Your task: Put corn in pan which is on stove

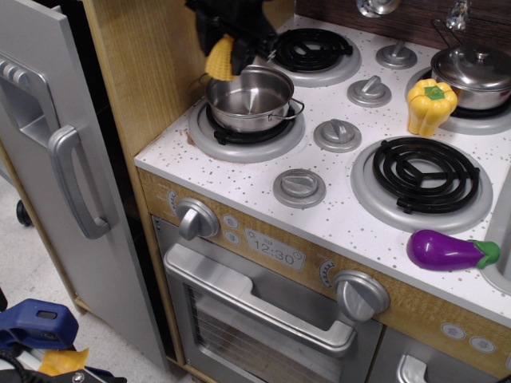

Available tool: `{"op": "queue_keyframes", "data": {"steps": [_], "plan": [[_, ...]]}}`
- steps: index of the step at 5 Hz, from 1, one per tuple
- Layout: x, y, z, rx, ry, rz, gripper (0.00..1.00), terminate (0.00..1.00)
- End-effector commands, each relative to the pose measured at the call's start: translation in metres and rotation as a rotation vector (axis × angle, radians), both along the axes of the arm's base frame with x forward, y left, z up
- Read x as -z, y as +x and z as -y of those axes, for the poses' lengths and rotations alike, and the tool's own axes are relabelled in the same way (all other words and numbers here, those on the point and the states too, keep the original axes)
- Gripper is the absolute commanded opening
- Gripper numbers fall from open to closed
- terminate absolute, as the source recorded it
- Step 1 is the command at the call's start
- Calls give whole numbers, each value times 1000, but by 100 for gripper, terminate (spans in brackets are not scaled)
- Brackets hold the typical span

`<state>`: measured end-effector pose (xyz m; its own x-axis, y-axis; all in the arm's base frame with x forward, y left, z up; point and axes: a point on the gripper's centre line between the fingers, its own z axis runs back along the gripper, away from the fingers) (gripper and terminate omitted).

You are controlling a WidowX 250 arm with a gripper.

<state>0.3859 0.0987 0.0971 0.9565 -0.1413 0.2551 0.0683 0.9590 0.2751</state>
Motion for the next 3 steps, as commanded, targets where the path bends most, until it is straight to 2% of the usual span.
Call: {"op": "queue_keyframes", "data": {"steps": [1,2,3], "plan": [[-13,5,-1,10,-9,113,100,0],[-13,5,-1,10,-9,113,100,0],[-13,5,-1,10,-9,113,100,100]]}}
